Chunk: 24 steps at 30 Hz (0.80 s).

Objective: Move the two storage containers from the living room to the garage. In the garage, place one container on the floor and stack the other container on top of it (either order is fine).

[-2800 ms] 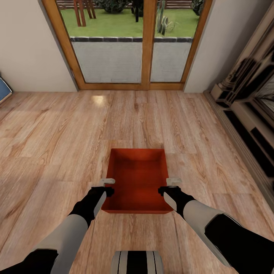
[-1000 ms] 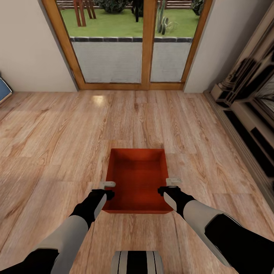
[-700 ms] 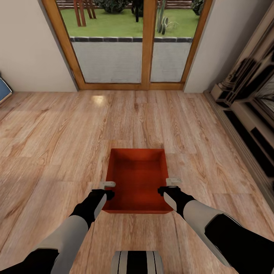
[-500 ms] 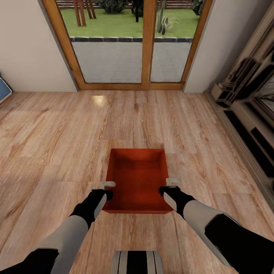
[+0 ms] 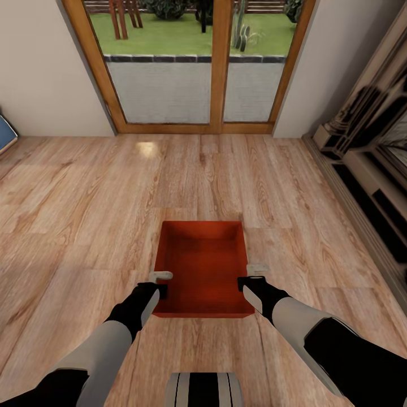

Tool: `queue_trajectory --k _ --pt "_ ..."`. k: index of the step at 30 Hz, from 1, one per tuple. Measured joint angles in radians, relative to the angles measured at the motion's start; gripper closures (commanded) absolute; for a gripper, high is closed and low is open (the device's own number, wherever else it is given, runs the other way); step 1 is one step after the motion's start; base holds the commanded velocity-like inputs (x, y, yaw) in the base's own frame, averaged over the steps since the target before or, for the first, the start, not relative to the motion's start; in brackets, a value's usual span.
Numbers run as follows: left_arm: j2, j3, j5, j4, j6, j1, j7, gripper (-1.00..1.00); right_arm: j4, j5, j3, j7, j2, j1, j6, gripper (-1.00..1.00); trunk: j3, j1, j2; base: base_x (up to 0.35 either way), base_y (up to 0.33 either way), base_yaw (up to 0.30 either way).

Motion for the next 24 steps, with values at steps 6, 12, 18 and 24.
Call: queue_trajectory --k 6,12,18,24 --pt "-0.001 0.000 -0.001 -0.001 -0.001 0.000 0.002 1.00 0.000 0.000 0.000 0.000 0.000 0.000 0.000 1.00 0.000 0.000 0.000 0.000 0.000 0.000" --pt "-0.001 0.002 -0.004 -0.001 -0.001 0.000 0.001 1.00 0.000 -0.007 0.001 0.001 -0.001 0.000 0.000 1.00 0.000 0.000 0.000 0.000 0.000 0.000" --pt "-0.002 0.004 -0.009 -0.001 0.000 0.000 -0.001 1.00 0.000 -0.011 0.003 0.000 -0.002 0.000 0.000 1.00 0.019 -0.023 0.042 0.000 0.000 0.000" --pt "-0.002 0.007 -0.015 0.001 -0.001 -0.001 -0.005 1.00 0.001 -0.011 0.003 0.001 -0.001 0.001 0.000 1.00 0.037 -0.046 0.084 0.000 0.000 0.000"
